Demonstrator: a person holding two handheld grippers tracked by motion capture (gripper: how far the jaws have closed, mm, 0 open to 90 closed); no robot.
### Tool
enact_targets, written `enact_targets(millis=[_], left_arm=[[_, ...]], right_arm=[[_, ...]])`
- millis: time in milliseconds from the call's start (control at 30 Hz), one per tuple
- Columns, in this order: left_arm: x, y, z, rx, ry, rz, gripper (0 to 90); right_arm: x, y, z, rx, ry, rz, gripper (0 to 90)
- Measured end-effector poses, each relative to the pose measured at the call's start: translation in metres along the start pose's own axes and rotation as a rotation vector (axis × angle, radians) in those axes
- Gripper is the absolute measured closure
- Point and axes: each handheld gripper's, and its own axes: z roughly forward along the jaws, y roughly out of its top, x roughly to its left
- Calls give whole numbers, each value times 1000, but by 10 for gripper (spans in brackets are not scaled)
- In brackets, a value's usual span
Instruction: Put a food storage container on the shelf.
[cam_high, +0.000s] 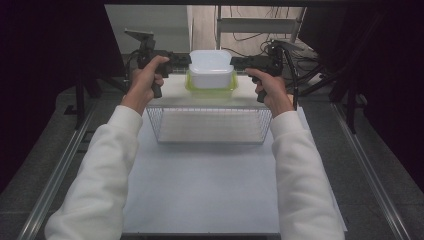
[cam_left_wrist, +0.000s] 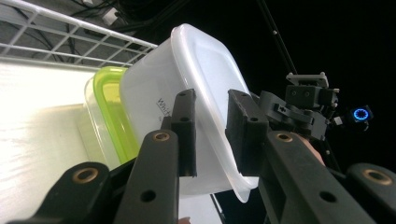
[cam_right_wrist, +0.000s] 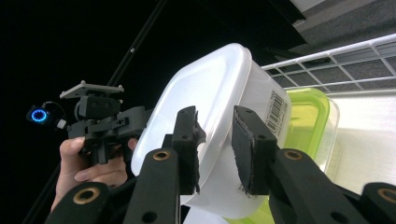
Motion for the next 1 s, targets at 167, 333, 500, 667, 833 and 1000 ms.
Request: enact_targets(millis=[167,333,500,667,833,1000], left_arm=[[0,0,0,-9,-7,12,671],[-7,-1,-4,-32,-1,79,528],[-20,-9,-16,-44,51,187,424],[-37,-24,-37,-61,103,337,384],[-42,-50,-59,-52,120,415,346],[-38,-87,-73,-17,157,490,322]], right_arm=[[2,-1,2,-10,5,5,656],[13,-4,0,-38,-10,-81,560],[24,-7,-14,-28,-58,-200,469],[27,-14,-38,-23,-67,-268,429],[32,-33,-65,20,-115,-385,412],[34,-67,-83,77,-166,-483,394]])
